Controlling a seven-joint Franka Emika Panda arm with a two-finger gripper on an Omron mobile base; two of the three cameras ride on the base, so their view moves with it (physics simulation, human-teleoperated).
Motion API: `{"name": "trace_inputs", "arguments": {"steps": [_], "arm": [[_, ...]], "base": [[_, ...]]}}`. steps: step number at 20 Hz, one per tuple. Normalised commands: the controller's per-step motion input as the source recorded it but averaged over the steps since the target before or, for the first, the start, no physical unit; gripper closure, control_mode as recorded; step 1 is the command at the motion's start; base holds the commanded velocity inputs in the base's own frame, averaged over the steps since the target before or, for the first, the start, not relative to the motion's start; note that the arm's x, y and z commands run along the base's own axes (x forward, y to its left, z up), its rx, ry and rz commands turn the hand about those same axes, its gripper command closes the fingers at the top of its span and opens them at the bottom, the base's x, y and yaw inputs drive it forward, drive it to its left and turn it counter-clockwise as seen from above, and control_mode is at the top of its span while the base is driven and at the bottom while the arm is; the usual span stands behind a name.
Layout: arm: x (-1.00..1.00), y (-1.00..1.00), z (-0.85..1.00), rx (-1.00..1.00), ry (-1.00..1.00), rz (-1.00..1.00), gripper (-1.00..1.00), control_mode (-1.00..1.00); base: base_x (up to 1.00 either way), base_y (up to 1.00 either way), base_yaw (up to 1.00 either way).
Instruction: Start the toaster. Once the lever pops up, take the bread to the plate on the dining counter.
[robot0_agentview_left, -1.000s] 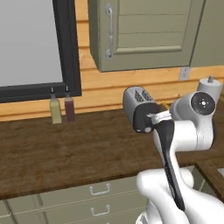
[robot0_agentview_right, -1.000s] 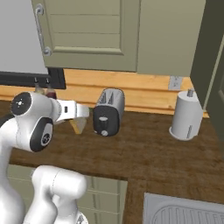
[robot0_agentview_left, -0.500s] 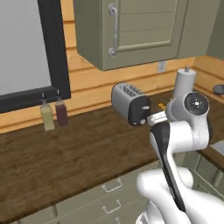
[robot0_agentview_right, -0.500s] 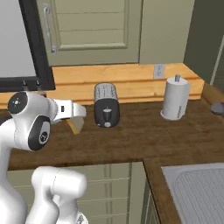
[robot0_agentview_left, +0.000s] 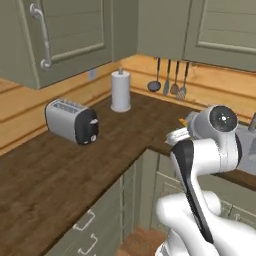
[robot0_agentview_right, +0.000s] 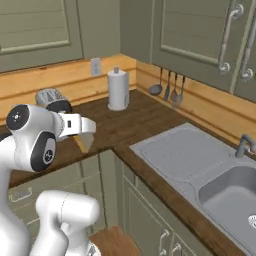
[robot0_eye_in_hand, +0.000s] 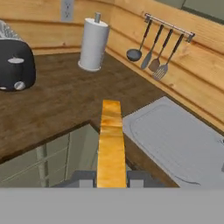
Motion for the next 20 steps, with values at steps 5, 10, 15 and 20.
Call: {"name": "trace_inputs", "arguments": {"steps": [5, 10, 15, 20], "arm": [[0.0, 0.0, 0.0, 0.0, 0.0, 0.0, 1.0, 1.0], [0.0, 0.0, 0.0, 0.0, 0.0, 0.0, 1.0, 1.0], [0.0, 0.0, 0.0, 0.0, 0.0, 0.0, 1.0, 1.0], [0.0, 0.0, 0.0, 0.0, 0.0, 0.0, 1.0, 1.0]], "base": [[-0.11, 0.0, -0.95], [0.0, 0.0, -1.0], [0.0, 0.0, -1.0], [0.01, -0.01, -0.96]]}}
